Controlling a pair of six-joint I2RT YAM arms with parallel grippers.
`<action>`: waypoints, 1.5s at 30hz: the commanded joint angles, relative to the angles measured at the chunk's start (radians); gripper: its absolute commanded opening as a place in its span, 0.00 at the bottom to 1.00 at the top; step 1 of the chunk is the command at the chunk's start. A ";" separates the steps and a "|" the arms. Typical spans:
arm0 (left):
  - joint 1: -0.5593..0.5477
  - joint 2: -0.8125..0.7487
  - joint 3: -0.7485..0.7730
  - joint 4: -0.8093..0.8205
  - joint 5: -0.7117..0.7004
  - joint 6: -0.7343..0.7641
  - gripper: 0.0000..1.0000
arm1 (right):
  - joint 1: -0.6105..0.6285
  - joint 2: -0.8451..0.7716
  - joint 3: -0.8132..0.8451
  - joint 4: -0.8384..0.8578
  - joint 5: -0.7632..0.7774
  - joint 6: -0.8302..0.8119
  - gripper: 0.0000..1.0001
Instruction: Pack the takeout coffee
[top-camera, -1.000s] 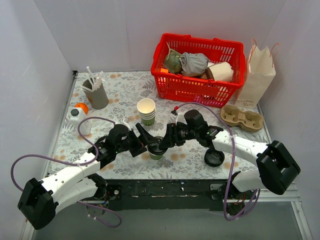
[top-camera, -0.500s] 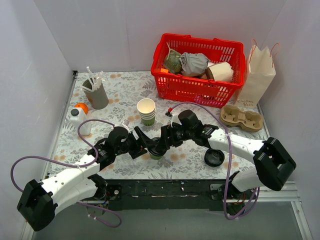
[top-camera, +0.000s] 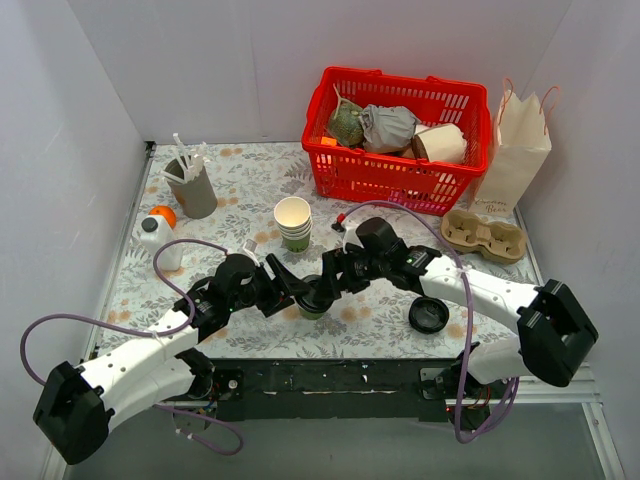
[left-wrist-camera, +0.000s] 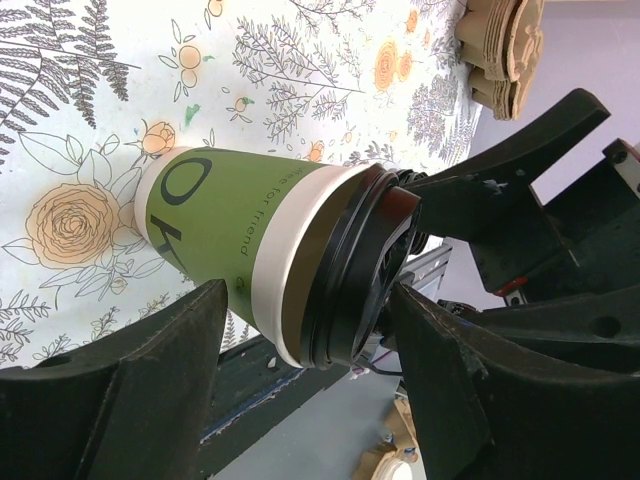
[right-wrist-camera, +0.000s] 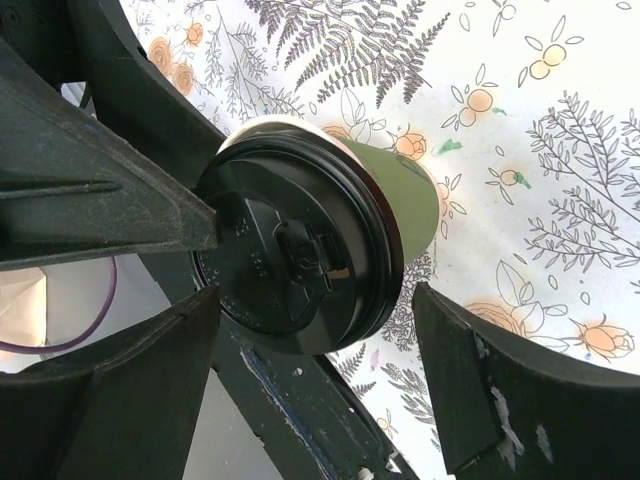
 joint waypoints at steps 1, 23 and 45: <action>0.003 -0.030 -0.010 -0.024 -0.026 0.001 0.65 | 0.004 -0.063 0.045 -0.035 0.026 -0.009 0.85; 0.005 -0.010 -0.023 0.016 0.029 0.039 0.60 | 0.004 -0.029 0.056 0.014 -0.034 0.031 0.64; 0.005 0.011 -0.017 0.054 0.049 0.053 0.56 | 0.023 -0.011 0.131 -0.083 0.055 -0.007 0.55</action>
